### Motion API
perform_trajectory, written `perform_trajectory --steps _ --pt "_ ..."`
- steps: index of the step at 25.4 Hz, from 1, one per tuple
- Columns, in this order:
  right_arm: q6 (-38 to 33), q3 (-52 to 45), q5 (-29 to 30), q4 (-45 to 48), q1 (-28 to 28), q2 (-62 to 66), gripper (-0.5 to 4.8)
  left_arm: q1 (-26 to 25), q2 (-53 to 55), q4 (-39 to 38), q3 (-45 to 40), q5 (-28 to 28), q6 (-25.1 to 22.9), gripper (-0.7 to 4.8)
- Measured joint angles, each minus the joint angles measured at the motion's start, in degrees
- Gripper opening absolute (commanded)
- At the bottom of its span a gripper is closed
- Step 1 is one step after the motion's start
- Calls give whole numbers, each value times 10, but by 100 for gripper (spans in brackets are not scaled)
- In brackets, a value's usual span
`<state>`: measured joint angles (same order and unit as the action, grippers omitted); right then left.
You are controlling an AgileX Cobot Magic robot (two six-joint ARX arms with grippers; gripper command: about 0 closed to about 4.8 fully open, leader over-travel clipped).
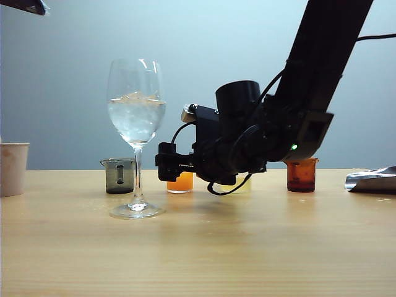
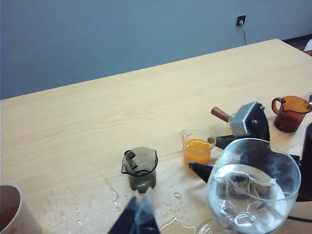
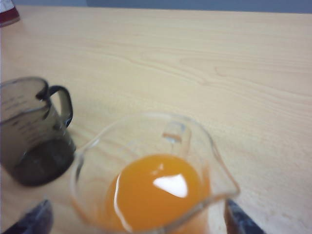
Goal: Pick up the second measuring cup from the left, pour the orange juice inside into the goblet, and finally put the measuring cup back in its original place.
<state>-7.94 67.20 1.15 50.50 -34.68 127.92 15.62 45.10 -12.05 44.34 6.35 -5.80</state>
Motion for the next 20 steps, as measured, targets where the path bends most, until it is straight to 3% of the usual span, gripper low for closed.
perform_trajectory --steps 17,20 --pt "-6 41 -38 -4 -8 41 479 0 0 0 0 0 0 -5" --pt "-6 50 -40 -11 -10 41 425 0 0 0 0 0 0 -5"
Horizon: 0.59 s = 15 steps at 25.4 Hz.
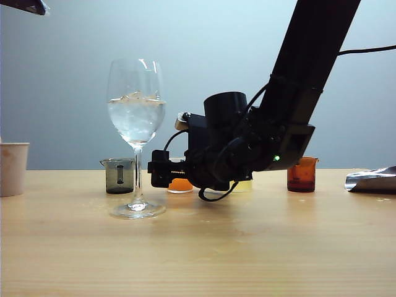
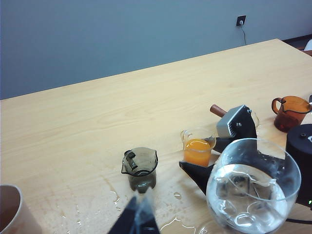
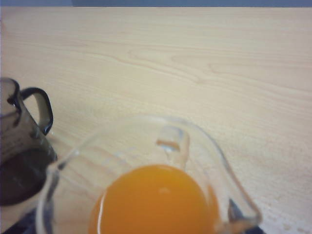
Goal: Pick up the second measuring cup from the left, pour the orange juice inside into the goblet, and finally put the measuring cup back in its original place.
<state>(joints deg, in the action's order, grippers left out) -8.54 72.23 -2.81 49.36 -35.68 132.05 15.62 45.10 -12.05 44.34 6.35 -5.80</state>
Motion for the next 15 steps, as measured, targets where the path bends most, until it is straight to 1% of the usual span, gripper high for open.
perform_trajectory --steps 3,4,5,7,10,15 --pt "0 5 -1 -11 0 0 312 0 0 0 0 0 0 -5" --pt "0 5 -2 -15 0 0 256 0 0 0 0 0 0 -5" --pt "2 5 -2 -18 0 0 233 0 0 0 0 0 0 -5" --pt "2 5 -2 -19 0 0 200 0 0 0 0 0 0 -5" --pt "2 5 -2 -18 0 0 168 0 0 0 0 0 0 -5" --pt "3 6 -2 -18 0 0 165 0 0 0 0 0 0 -5"
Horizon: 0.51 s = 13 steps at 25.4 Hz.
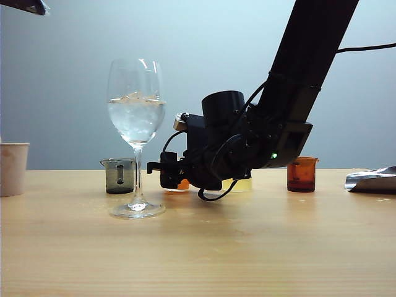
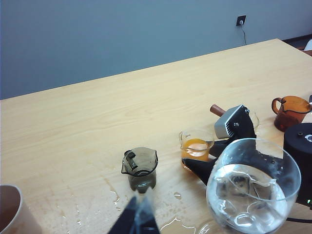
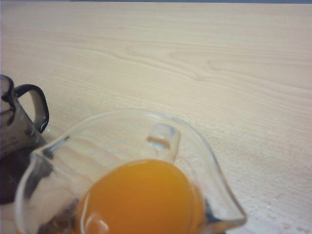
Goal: Pick up the second measuring cup from the left, pour the orange juice inside into the goblet, and finally put the measuring cup back in its original place.
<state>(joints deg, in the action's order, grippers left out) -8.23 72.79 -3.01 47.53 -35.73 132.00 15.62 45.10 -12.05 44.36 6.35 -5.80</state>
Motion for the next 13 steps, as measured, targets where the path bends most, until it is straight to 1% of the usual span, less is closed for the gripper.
perform_trajectory --steps 5,8,13 --pt "17 0 2 -4 0 -2 165 0 0 0 0 0 0 -5" --pt "19 0 22 -35 0 -24 165 0 0 0 0 0 0 -5" --pt "19 -1 28 -32 0 -43 164 0 0 1 0 0 0 -5"
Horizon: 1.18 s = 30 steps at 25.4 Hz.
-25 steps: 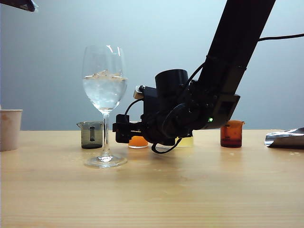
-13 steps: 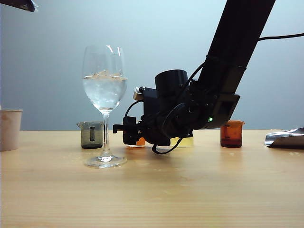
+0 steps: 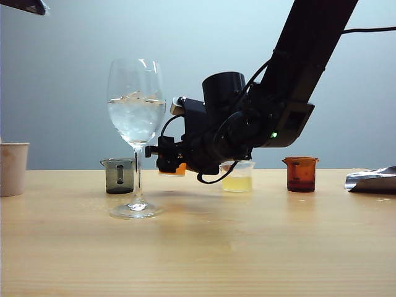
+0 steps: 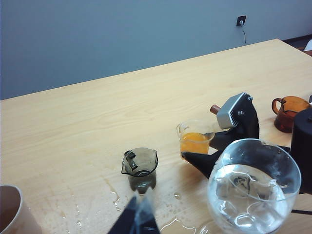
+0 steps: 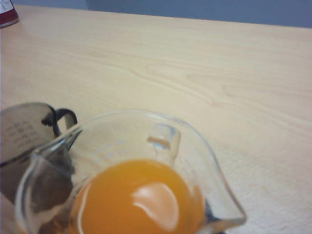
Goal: Pick up the second measuring cup from the left, pour the orange juice inside into the goblet, and finally put the measuring cup back in its original place.
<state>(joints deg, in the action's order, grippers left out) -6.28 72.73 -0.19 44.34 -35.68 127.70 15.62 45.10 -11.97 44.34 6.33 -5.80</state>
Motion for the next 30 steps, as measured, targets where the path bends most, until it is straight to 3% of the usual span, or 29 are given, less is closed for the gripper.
perform_trajectory --steps 15,30 --pt "19 -2 2 -49 24 -64 157 0 0 5 0 0 0 -5" --pt "46 -1 44 -128 28 -177 156 0 0 6 0 0 0 -5"
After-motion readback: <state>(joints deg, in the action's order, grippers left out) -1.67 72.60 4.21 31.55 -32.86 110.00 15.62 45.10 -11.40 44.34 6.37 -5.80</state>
